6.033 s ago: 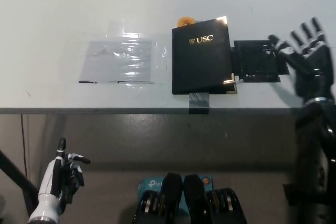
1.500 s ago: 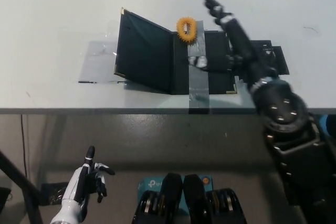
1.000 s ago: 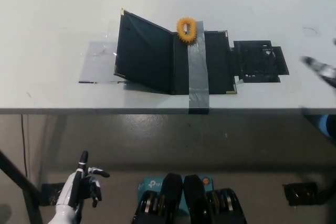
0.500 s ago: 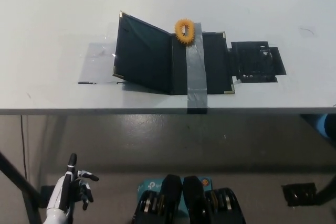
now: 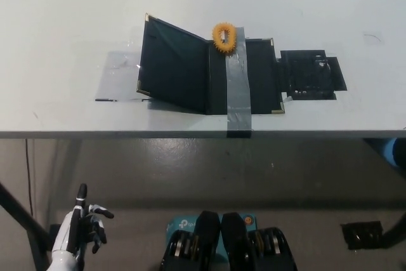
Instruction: The robot uses its right hand to push the cover of the diary kept in the middle of the desk towards the left to open it
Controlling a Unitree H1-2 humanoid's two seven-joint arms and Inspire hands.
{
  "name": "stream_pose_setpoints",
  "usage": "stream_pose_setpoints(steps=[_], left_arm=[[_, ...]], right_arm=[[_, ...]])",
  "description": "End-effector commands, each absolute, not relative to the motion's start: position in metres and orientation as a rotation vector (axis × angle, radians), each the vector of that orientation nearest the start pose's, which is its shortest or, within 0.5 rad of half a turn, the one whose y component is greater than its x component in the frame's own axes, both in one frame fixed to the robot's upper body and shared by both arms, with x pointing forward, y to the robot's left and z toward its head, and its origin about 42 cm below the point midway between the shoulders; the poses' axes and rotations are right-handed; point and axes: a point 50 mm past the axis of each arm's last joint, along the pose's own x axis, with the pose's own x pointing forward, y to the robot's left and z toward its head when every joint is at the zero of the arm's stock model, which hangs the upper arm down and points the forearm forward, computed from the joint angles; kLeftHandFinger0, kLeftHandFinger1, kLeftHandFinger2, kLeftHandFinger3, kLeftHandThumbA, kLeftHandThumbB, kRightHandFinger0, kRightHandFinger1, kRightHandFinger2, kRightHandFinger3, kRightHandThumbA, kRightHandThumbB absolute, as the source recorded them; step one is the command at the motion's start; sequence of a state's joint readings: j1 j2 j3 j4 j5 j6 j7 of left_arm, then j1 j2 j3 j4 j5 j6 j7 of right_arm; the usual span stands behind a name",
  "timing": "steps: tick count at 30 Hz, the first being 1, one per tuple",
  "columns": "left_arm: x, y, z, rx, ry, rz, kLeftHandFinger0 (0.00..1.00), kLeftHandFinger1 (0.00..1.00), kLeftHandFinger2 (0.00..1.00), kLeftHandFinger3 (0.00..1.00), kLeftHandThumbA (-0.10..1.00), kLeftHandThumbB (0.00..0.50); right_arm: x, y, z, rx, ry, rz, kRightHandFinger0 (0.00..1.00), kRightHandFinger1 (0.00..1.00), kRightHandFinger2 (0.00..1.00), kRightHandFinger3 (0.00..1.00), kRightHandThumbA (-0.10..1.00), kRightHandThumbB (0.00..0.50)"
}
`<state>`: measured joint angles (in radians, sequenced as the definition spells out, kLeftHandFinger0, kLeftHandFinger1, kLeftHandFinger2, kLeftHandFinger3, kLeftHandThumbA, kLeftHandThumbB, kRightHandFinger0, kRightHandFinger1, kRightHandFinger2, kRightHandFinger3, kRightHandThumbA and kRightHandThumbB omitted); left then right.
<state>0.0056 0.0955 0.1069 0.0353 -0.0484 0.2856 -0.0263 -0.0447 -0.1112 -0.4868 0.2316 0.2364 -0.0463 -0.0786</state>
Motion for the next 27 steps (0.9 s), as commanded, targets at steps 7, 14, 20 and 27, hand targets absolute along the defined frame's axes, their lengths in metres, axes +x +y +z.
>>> stream_pose_setpoints(steps=[7, 14, 20, 27], left_arm=[[0.288, 0.274, 0.084, 0.024, 0.244, 0.112, 0.06, 0.15, 0.13, 0.31, 1.0, 0.5], [0.292, 0.277, 0.088, 0.036, 0.223, 0.124, 0.07, 0.15, 0.17, 0.34, 1.0, 0.49], [0.291, 0.278, 0.089, 0.027, 0.225, 0.13, 0.07, 0.16, 0.15, 0.33, 1.0, 0.477], [0.29, 0.278, 0.09, 0.044, 0.223, 0.13, 0.05, 0.14, 0.14, 0.33, 1.0, 0.488]], right_arm=[[0.261, -0.397, 0.068, 0.096, -0.049, -0.606, 0.79, 0.88, 0.88, 0.86, 1.0, 0.22], [0.271, -0.387, 0.067, 0.021, 0.007, -0.542, 0.77, 0.85, 0.85, 0.82, 1.0, 0.266], [0.276, -0.383, 0.068, -0.054, 0.055, -0.492, 0.75, 0.82, 0.83, 0.82, 1.0, 0.285], [0.276, -0.386, 0.067, -0.053, 0.079, -0.491, 0.76, 0.83, 0.84, 0.84, 1.0, 0.258]])
